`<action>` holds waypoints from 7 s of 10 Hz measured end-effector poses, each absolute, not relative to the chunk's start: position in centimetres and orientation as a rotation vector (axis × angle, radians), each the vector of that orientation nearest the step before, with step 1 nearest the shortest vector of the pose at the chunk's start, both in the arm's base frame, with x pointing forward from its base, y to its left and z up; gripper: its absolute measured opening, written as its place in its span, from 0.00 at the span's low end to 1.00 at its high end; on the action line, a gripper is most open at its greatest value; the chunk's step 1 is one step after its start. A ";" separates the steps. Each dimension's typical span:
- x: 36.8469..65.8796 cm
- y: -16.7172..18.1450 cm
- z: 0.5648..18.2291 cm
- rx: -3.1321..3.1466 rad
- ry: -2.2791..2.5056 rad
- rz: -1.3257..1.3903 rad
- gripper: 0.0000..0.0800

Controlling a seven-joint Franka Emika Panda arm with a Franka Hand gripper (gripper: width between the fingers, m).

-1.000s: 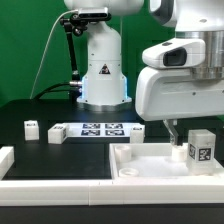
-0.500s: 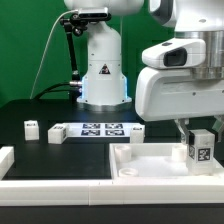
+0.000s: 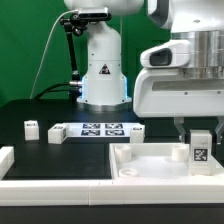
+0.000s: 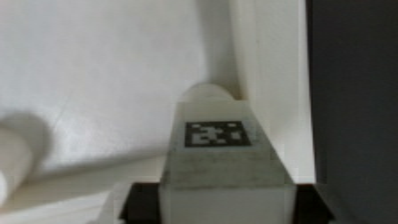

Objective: Assemble one leg

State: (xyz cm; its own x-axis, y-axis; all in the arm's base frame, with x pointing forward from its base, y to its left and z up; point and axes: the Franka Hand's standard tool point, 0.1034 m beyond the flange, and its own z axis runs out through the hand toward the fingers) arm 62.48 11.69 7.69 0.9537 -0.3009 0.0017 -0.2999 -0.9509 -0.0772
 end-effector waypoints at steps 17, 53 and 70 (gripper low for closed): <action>62.2 12.1 7.6 -2.597 1.555 0.052 0.80; 62.0 12.2 7.3 -2.253 1.962 0.055 0.63; 62.2 11.6 7.5 -3.116 -0.118 -0.067 0.81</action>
Offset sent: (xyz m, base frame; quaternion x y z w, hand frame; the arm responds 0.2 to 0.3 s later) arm -0.0045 0.0034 -0.0096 0.0063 0.0116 0.2934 0.9559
